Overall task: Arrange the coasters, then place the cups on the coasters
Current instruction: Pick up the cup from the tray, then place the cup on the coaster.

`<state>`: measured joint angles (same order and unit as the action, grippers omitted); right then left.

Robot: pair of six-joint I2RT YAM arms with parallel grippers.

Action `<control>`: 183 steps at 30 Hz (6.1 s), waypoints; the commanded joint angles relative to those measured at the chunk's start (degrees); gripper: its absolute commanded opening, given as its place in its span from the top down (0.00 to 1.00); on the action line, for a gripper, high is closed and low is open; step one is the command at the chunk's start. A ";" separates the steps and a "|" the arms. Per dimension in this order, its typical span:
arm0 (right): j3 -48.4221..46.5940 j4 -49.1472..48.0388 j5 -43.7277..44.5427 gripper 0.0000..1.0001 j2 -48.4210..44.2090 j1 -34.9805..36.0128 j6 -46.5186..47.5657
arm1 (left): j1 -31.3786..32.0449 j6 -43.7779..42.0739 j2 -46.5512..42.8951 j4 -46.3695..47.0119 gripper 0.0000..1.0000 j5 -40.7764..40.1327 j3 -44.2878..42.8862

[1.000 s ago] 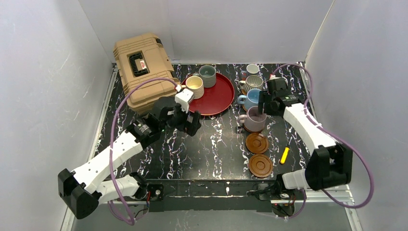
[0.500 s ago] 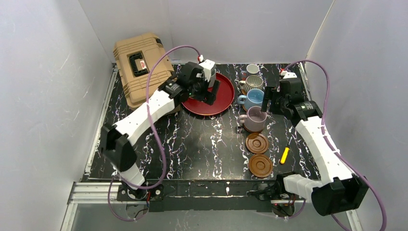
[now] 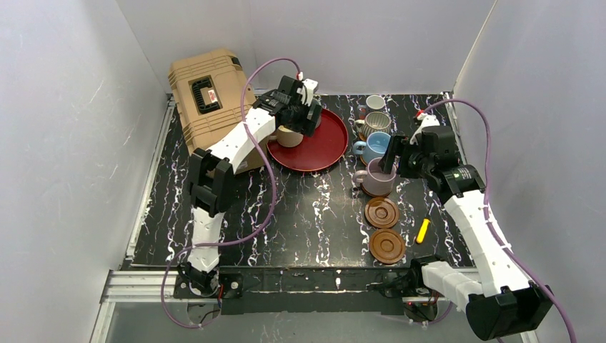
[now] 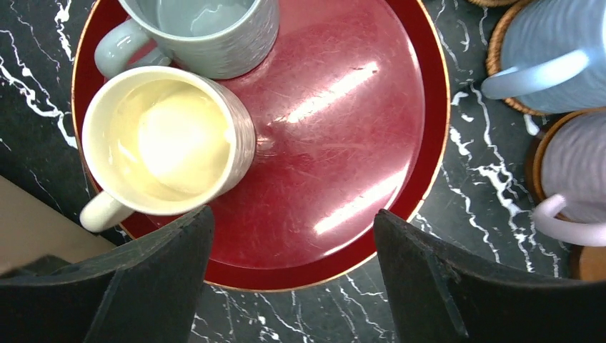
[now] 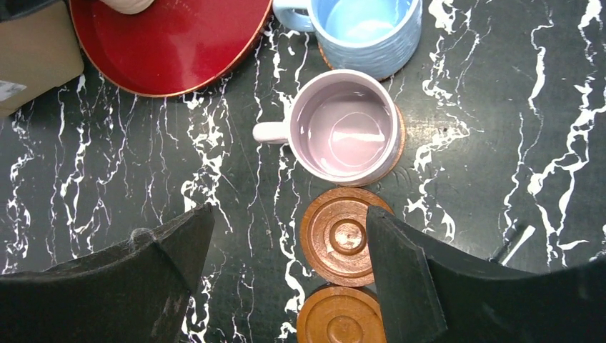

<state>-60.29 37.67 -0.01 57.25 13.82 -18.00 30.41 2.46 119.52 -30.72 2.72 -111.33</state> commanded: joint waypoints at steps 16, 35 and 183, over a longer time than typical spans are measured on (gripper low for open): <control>3.60 -3.40 -6.90 0.15 -2.38 -0.28 -2.15 | -1.30 -13.99 10.16 -4.66 0.48 0.60 -9.01; 4.17 -3.72 -8.08 0.15 -1.97 -0.28 -3.01 | -3.19 -20.19 10.69 -4.46 0.58 4.49 -6.60; -7.30 15.31 7.92 0.99 7.77 32.58 6.92 | 26.03 -6.02 -42.02 14.70 0.33 15.01 52.44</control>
<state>-64.47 55.46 11.55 67.83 46.28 -11.62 56.62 -3.44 76.88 -16.21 17.54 -57.78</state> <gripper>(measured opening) 0.087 0.731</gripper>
